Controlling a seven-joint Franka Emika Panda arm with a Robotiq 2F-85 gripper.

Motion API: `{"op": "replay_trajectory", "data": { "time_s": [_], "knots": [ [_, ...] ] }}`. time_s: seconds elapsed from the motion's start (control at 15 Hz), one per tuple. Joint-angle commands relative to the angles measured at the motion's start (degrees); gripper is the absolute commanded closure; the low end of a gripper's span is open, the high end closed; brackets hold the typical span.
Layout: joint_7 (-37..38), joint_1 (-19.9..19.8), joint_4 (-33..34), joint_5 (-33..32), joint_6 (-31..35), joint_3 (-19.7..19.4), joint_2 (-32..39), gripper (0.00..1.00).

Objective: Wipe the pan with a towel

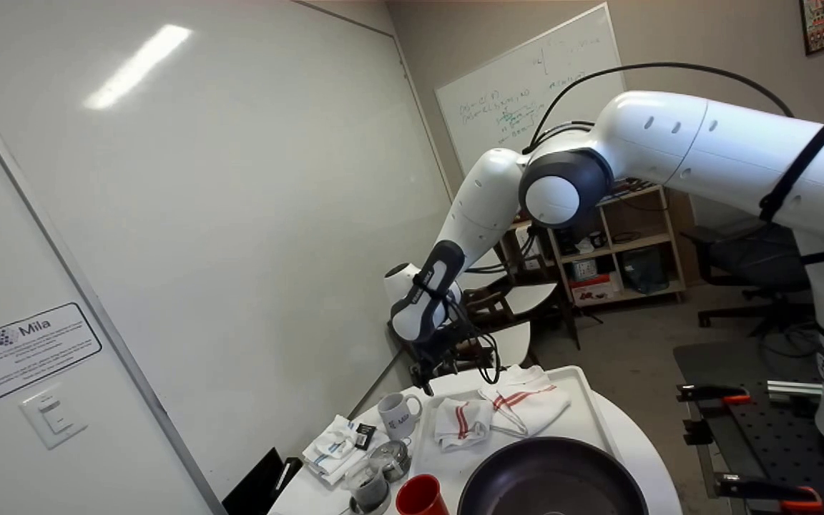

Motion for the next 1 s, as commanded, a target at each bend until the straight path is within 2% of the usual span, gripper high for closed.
{"op": "replay_trajectory", "data": {
  "time_s": [0.0, 0.67, 0.93],
  "knots": [
    [-2.02, 0.44, -9.78, -2.24, 1.26, 0.58, -8.18, 0.00],
    [-8.39, 2.99, -35.29, -9.63, 9.38, 1.22, -27.76, 0.00],
    [-7.25, 4.83, -46.70, -15.02, 12.76, 0.08, -34.93, 0.00]
  ]
}}
